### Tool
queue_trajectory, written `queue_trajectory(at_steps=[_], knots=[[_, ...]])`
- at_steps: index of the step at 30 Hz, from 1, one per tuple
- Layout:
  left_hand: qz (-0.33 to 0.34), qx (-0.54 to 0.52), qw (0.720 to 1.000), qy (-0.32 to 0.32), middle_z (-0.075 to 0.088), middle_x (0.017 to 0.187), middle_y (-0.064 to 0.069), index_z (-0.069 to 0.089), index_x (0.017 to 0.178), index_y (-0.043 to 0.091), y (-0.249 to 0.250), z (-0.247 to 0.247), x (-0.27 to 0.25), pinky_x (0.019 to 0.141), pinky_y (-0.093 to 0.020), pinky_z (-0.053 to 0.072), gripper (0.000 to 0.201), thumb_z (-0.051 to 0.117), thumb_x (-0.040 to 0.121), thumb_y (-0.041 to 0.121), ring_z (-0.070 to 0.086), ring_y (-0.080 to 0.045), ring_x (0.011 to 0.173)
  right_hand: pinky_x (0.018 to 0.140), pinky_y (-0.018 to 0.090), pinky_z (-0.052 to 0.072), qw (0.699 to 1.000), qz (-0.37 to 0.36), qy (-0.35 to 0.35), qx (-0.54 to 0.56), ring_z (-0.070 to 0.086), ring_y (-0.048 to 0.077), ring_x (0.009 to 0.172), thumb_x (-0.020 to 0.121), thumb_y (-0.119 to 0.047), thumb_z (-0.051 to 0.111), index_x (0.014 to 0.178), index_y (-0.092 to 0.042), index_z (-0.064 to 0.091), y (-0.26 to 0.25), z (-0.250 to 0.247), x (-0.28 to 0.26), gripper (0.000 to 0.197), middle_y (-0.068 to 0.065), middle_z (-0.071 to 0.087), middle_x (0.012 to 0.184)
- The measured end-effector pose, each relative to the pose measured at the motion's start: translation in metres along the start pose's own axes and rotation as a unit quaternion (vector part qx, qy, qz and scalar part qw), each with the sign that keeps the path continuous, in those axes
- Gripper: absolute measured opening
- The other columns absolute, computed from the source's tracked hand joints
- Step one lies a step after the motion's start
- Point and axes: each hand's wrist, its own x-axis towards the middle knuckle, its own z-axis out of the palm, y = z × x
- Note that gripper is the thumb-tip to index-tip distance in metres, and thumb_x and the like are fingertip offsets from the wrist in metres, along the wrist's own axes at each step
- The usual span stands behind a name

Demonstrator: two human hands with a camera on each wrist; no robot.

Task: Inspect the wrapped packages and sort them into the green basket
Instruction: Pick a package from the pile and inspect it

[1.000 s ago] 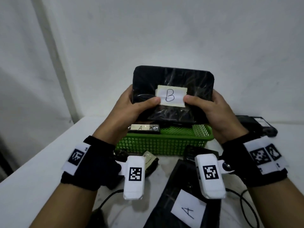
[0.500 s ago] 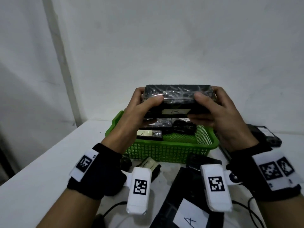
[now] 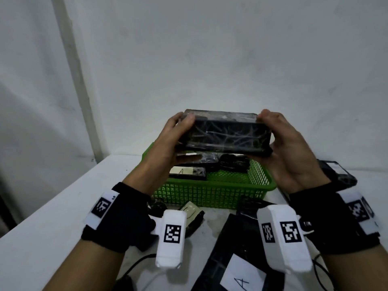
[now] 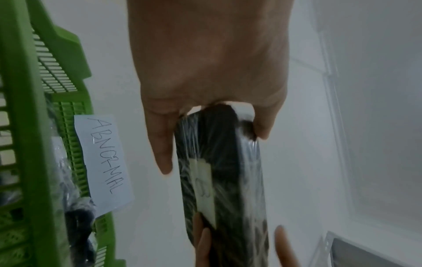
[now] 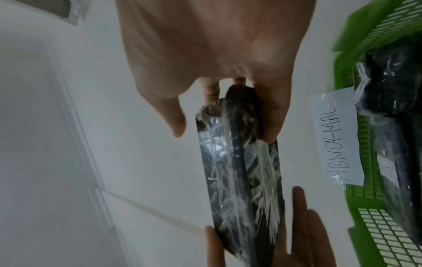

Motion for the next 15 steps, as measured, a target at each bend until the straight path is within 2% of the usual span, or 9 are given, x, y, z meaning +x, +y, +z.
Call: queue_trajectory(at_steps=[2, 3, 5, 6, 8, 9, 11, 13, 15], knots=[[-0.005, -0.029, 1.000, -0.005, 0.063, 0.127, 0.000, 0.042, 0.145, 0.032, 0.001, -0.002, 0.001, 0.082, -0.041, 0.059, 0.070, 0.065, 0.080, 0.043, 0.067, -0.023, 0.108, 0.063, 0.031, 0.054, 1.000, -0.020, -0.003, -0.011, 0.062, 0.017, 0.087, 0.090, -0.009, 0.064, 0.086, -0.024, 0.054, 0.003, -0.001, 0.001, 0.018, -0.008, 0.064, 0.091], [0.000, -0.034, 0.999, 0.002, 0.065, 0.128, -0.001, 0.041, 0.145, 0.031, 0.001, -0.003, 0.002, 0.078, -0.039, 0.058, 0.071, 0.065, 0.079, 0.038, 0.067, -0.022, 0.105, 0.063, 0.031, 0.055, 0.999, -0.032, -0.005, -0.017, 0.064, 0.018, 0.088, 0.085, -0.003, 0.065, 0.095, -0.024, 0.056, 0.006, -0.001, 0.001, 0.025, -0.006, 0.064, 0.102], [0.018, -0.029, 0.999, 0.021, 0.068, 0.125, -0.006, 0.043, 0.144, 0.027, -0.001, -0.004, 0.004, 0.075, -0.037, 0.057, 0.073, 0.071, 0.076, 0.029, 0.071, -0.022, 0.102, 0.074, 0.034, 0.059, 0.999, -0.034, -0.003, -0.022, 0.066, 0.021, 0.104, 0.073, -0.003, 0.069, 0.123, -0.033, 0.054, 0.011, -0.005, 0.003, 0.060, -0.003, 0.055, 0.130], [0.029, -0.030, 0.999, 0.032, 0.069, 0.123, -0.008, 0.044, 0.142, 0.025, -0.002, -0.004, 0.004, 0.076, -0.036, 0.058, 0.073, 0.074, 0.075, 0.024, 0.072, -0.023, 0.102, 0.080, 0.036, 0.060, 1.000, -0.018, -0.005, -0.024, 0.066, 0.023, 0.112, 0.070, -0.006, 0.071, 0.134, -0.036, 0.048, 0.012, -0.006, 0.004, 0.074, 0.001, 0.052, 0.136], [0.055, -0.030, 0.997, 0.041, 0.070, 0.121, -0.007, 0.045, 0.140, 0.025, -0.005, -0.003, 0.003, 0.077, -0.035, 0.059, 0.075, 0.081, 0.075, 0.016, 0.072, -0.025, 0.102, 0.079, 0.037, 0.060, 0.999, 0.030, -0.012, -0.027, 0.069, 0.025, 0.110, 0.069, -0.012, 0.077, 0.144, -0.025, 0.043, 0.013, -0.009, 0.006, 0.083, 0.008, 0.063, 0.131], [0.063, -0.022, 0.997, 0.041, 0.069, 0.122, -0.006, 0.045, 0.139, 0.026, -0.006, -0.002, 0.002, 0.076, -0.034, 0.059, 0.073, 0.081, 0.076, 0.015, 0.072, -0.024, 0.102, 0.074, 0.036, 0.061, 0.998, 0.051, -0.009, -0.029, 0.072, 0.024, 0.101, 0.070, -0.013, 0.079, 0.142, -0.016, 0.048, 0.014, -0.008, 0.006, 0.079, 0.010, 0.070, 0.122], [0.071, -0.003, 0.997, 0.040, 0.064, 0.127, -0.006, 0.045, 0.137, 0.028, -0.010, 0.001, 0.002, 0.075, -0.031, 0.059, 0.067, 0.075, 0.080, 0.012, 0.072, -0.021, 0.103, 0.071, 0.035, 0.060, 0.997, 0.059, 0.020, -0.047, 0.073, 0.023, 0.085, 0.074, -0.009, 0.078, 0.127, -0.001, 0.061, 0.017, -0.009, 0.007, 0.057, 0.011, 0.075, 0.102], [0.072, 0.002, 0.997, 0.036, 0.063, 0.130, -0.007, 0.044, 0.137, 0.029, -0.017, 0.002, 0.004, 0.074, -0.031, 0.059, 0.064, 0.072, 0.084, 0.008, 0.070, -0.021, 0.106, 0.073, 0.037, 0.061, 0.996, 0.048, 0.042, -0.060, 0.072, 0.023, 0.080, 0.077, -0.004, 0.074, 0.115, -0.001, 0.066, 0.020, -0.009, 0.009, 0.039, 0.011, 0.076, 0.094], [0.069, -0.001, 0.997, 0.031, 0.063, 0.133, -0.005, 0.041, 0.141, 0.027, -0.020, 0.000, 0.006, 0.076, -0.033, 0.060, 0.068, 0.072, 0.084, 0.009, 0.069, -0.021, 0.110, 0.069, 0.035, 0.062, 0.997, 0.035, 0.038, -0.063, 0.073, 0.022, 0.080, 0.070, -0.008, 0.077, 0.110, -0.005, 0.067, 0.022, -0.012, 0.009, 0.041, 0.008, 0.077, 0.091]])
